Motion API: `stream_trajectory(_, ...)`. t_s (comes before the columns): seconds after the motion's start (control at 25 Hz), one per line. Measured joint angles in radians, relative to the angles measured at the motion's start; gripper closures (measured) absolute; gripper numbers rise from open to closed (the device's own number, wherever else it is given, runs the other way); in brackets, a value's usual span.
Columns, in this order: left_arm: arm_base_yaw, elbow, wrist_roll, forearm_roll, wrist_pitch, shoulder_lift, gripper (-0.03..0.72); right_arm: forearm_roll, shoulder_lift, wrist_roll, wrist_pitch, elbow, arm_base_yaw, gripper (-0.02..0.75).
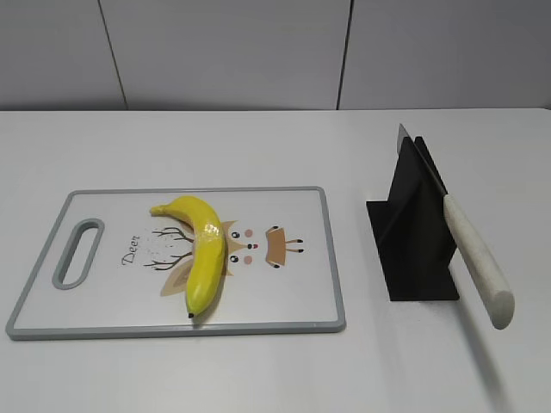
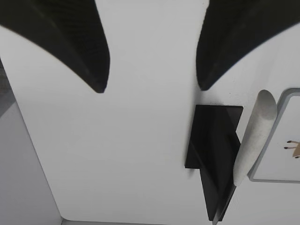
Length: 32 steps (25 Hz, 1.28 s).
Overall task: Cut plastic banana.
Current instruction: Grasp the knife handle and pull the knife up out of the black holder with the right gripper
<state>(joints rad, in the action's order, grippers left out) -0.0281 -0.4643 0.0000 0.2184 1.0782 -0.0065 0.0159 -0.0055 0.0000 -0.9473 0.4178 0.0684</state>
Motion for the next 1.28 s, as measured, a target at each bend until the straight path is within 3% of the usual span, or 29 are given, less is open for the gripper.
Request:
stream_trajectory(0.08, 0.000, 0.000, 0.000, -0.001, 0.000, 0.000, 0.081, 0.000, 0.000, 0.000, 0.000, 0.000, 0.000, 0.290)
stream_trajectory(0.16, 0.000, 0.000, 0.006, -0.001, 0.000, 0.000, 0.060, 0.000, 0.000, 0.000, 0.000, 0.000, 0.000, 0.290)
stream_trajectory(0.44, 0.001, 0.000, 0.075, -0.047, 0.000, 0.000, 0.097, 0.000, 0.000, 0.000, 0.000, 0.000, 0.000, 0.290)
stream_trajectory(1.28, 0.003, 0.000, 0.083, -0.056, 0.000, 0.000, 0.101, 0.000, 0.000, 0.000, 0.000, 0.000, 0.000, 0.290)
